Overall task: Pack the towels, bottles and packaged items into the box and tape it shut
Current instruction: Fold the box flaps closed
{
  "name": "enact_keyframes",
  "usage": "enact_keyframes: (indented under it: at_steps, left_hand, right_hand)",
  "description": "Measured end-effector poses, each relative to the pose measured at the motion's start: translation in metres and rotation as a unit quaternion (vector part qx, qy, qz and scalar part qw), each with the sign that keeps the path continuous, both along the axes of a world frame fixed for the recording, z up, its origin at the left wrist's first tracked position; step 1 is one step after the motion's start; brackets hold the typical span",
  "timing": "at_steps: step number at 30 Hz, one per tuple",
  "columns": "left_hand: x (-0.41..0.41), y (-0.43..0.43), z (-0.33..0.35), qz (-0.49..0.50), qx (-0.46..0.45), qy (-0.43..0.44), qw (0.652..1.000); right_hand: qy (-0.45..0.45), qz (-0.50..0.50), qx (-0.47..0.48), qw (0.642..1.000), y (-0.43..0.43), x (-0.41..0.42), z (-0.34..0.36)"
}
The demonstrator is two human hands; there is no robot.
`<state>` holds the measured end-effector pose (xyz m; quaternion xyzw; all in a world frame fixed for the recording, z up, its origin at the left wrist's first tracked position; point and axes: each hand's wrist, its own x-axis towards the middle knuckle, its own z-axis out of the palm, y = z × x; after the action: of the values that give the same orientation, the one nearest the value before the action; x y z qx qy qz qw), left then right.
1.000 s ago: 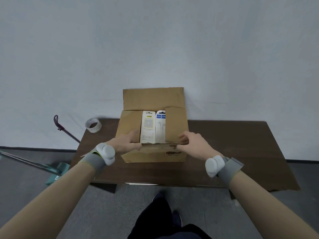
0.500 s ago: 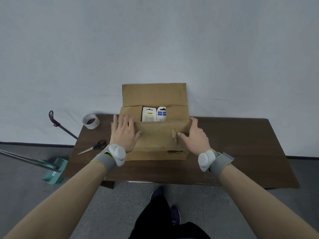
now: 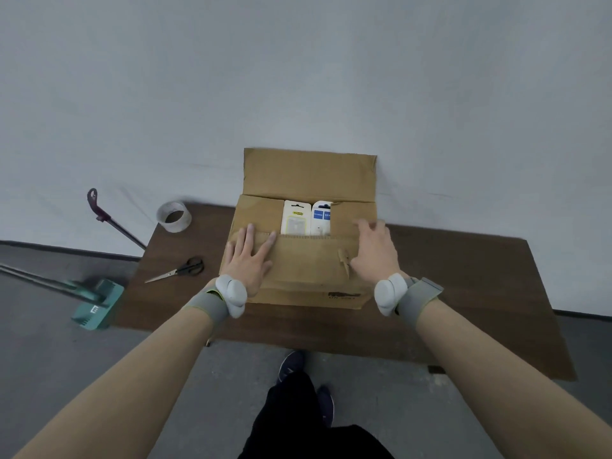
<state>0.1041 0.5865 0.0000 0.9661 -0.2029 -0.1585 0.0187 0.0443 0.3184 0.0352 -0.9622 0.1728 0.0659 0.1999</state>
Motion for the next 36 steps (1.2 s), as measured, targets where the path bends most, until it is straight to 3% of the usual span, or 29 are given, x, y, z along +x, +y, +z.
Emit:
enact_keyframes:
  at_steps: [7,13,19,26,36]
  left_hand:
    - [-0.001,0.0,-0.006,0.021,-0.02,0.006,1.0]
    - [-0.001,0.001,-0.015,0.033,-0.032,-0.004,0.999]
    - [0.001,0.003,-0.022,0.036,-0.043,-0.005,0.998]
    - [-0.001,0.002,-0.023,0.034,-0.046,-0.025,0.998]
    - [0.0,0.001,-0.017,0.032,-0.039,-0.006,0.999]
  right_hand:
    - [-0.016,0.079,-0.003,0.997,0.008,0.066,0.029]
    - [-0.046,0.122,-0.101,0.986,0.004,0.13,0.048]
    - [-0.027,0.144,-0.19,0.971,-0.001,0.167,0.047]
    - [-0.024,0.135,-0.203,0.97,-0.001,0.177,0.041]
    - [-0.178,0.106,-0.196,0.958,0.001,0.133,0.038]
